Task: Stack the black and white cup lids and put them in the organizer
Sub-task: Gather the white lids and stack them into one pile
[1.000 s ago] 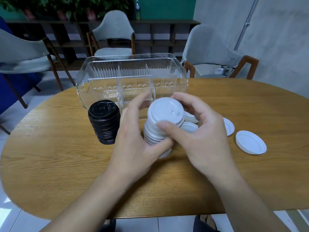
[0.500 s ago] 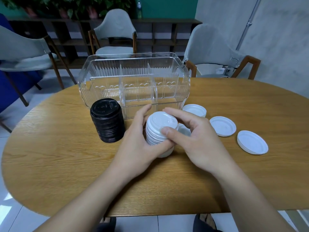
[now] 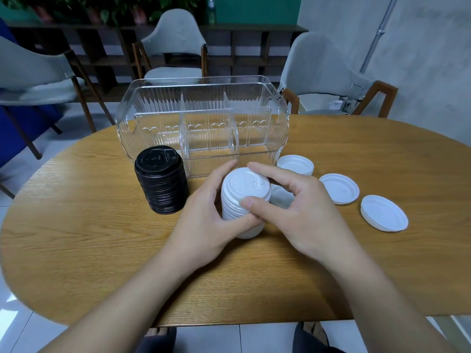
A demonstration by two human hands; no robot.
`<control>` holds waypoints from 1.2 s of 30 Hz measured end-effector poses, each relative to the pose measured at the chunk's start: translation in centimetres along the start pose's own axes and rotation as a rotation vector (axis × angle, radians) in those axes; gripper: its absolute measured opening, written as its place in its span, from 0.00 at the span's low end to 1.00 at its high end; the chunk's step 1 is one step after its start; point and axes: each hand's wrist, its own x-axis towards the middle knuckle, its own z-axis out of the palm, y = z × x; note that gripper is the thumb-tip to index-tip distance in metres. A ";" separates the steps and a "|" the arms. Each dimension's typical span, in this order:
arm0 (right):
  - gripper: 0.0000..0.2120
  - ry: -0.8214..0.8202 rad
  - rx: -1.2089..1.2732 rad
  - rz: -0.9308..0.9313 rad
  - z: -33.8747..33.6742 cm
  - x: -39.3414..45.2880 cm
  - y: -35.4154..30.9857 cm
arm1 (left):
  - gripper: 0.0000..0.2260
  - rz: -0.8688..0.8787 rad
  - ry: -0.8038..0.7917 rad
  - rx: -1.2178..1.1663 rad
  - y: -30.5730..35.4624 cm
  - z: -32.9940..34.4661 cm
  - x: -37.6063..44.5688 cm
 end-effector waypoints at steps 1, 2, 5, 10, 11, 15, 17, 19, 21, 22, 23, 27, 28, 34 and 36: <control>0.29 0.016 -0.010 -0.008 0.1 0.0 0.0 | 0.45 0.002 0.007 0.005 0.0 0.1 -0.1; 0.29 0.025 -0.013 -0.014 0.1 -0.1 0.0 | 0.45 0.008 0.014 0.011 0.1 0.2 -0.1; 0.31 0.002 0.028 -0.010 0.0 -0.1 0.4 | 0.45 0.018 0.028 0.009 0.3 0.5 -0.2; 0.20 0.096 0.041 0.023 -1.6 0.1 1.4 | 0.50 0.032 0.029 0.007 0.6 0.8 -0.4; 0.17 0.133 -0.025 0.037 -2.0 0.1 1.9 | 0.51 0.033 0.026 -0.003 0.6 0.8 -0.4; 0.13 0.084 -0.438 0.078 -2.3 -0.1 3.8 | 0.46 0.060 0.041 -0.058 0.4 0.9 -0.2; 0.13 0.029 -0.546 0.082 -1.9 -0.4 4.6 | 0.41 0.062 0.055 -0.057 0.4 1.0 -0.1; 0.11 0.008 -0.611 0.068 -1.8 -0.4 4.8 | 0.38 0.059 0.060 -0.042 0.4 1.1 -0.1; 0.07 0.030 -0.641 0.028 -1.8 -0.3 4.8 | 0.35 0.059 0.057 -0.034 0.4 1.2 -0.2; 0.04 0.047 -0.647 0.014 -1.8 -0.2 4.7 | 0.34 0.057 0.055 -0.034 0.4 1.2 -0.3; 0.03 0.060 -0.649 0.012 -1.7 -0.2 4.6 | 0.34 0.056 0.055 -0.036 0.4 1.2 -0.3; 0.07 0.078 -0.631 0.044 -1.6 -0.2 4.2 | 0.33 0.053 0.058 -0.036 0.7 1.2 -0.3; 0.08 0.087 -0.624 0.050 -1.6 -0.2 4.2 | 0.33 0.053 0.057 -0.034 0.7 1.2 -0.3; 0.13 0.122 -0.487 0.092 -1.8 -0.5 4.0 | 0.33 0.050 0.060 -0.031 0.7 1.1 -0.4; 0.14 0.136 -0.429 0.093 -1.8 -0.6 3.9 | 0.33 0.050 0.059 -0.031 0.7 1.1 -0.4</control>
